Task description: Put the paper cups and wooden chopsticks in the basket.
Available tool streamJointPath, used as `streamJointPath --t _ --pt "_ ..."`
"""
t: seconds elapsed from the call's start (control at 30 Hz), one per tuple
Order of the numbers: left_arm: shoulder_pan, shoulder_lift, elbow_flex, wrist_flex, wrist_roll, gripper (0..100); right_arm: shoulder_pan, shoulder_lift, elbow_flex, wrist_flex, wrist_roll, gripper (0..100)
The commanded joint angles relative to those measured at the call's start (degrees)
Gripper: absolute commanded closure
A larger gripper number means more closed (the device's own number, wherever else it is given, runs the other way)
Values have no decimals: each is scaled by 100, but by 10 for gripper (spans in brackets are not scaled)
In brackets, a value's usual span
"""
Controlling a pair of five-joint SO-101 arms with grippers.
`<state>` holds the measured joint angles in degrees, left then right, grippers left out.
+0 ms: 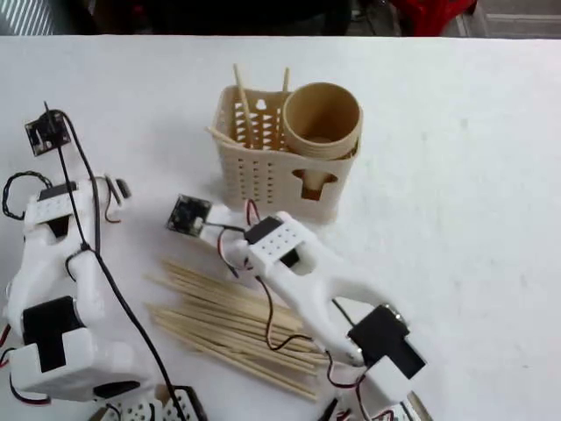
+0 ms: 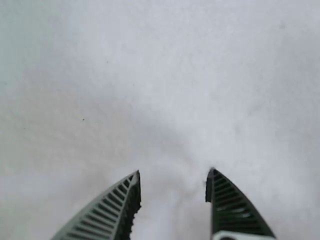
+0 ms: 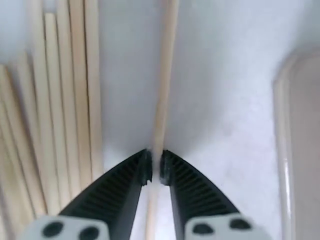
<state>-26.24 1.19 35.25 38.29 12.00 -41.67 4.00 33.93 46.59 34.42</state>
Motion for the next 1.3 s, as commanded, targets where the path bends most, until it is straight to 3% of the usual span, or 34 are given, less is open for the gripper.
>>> streamJointPath --t 0.0,0.23,0.43,0.67,0.87,1.13,1.27 --pt "13 -22 -53 -105 167 778 189 -655 -62 409 -193 982" --pt "13 -22 -53 -193 167 778 523 -1991 448 541 -360 982" --pt "13 -22 -18 -299 167 778 505 -4048 941 989 -413 982" --pt "13 -22 -18 -299 167 778 514 -6158 9 1235 -985 982" --pt "13 -22 -9 -299 167 778 549 -5332 -1793 857 -1011 982" --pt "13 -13 0 -299 167 778 549 -3398 -2400 -2088 -1055 981" --pt "13 -13 0 -299 167 777 760 -2949 -2356 -2527 -2136 981"
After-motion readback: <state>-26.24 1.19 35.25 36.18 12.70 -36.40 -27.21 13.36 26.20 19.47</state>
